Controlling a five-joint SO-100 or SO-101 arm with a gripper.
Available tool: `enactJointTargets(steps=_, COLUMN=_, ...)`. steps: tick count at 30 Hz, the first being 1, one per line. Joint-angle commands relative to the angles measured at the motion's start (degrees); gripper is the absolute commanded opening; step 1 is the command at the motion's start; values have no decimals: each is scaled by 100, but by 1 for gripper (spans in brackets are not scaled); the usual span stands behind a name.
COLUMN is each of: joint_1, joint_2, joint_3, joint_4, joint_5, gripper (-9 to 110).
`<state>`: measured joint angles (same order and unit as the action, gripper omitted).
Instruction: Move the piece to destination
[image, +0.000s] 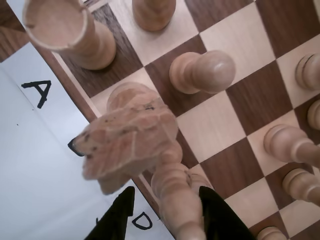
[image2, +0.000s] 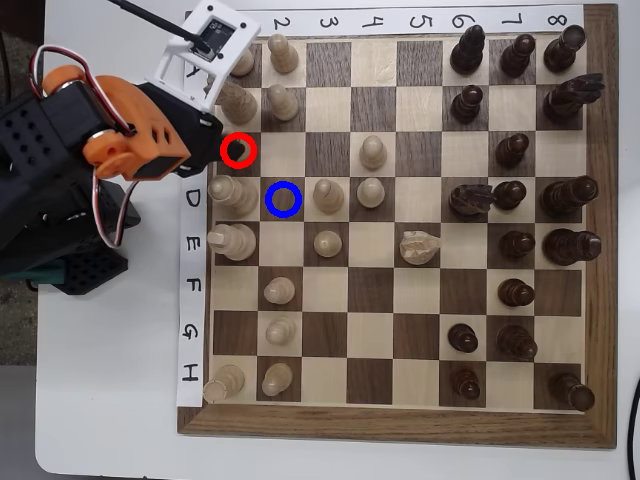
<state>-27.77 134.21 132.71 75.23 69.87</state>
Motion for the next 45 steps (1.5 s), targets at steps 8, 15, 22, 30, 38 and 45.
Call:
enactJointTargets(steps=8, joint_1=-105, joint_2=-141, joint_3=-132, joint_4=-193, joint_5=105, gripper=16)
enactJointTargets(steps=15, joint_1=-141, joint_2=-237, joint_3=-132, joint_4=-299, joint_5=149, gripper=16)
enactJointTargets(steps=22, joint_1=-123, joint_2=-325, joint_3=-114, joint_4=-387, joint_5=167, gripper=15)
enactJointTargets(steps=30, joint_1=-123, joint_2=-360, joint_3=-114, joint_4=-422, joint_5=193, gripper=14)
enactJointTargets(steps=38, joint_1=-123, joint_2=-387, joint_3=-105, joint_4=-466, joint_5=229, gripper=13)
enactJointTargets(steps=45, joint_1=-114, joint_2=-404, joint_3=-97, joint_4=-519, joint_5=325, gripper=10)
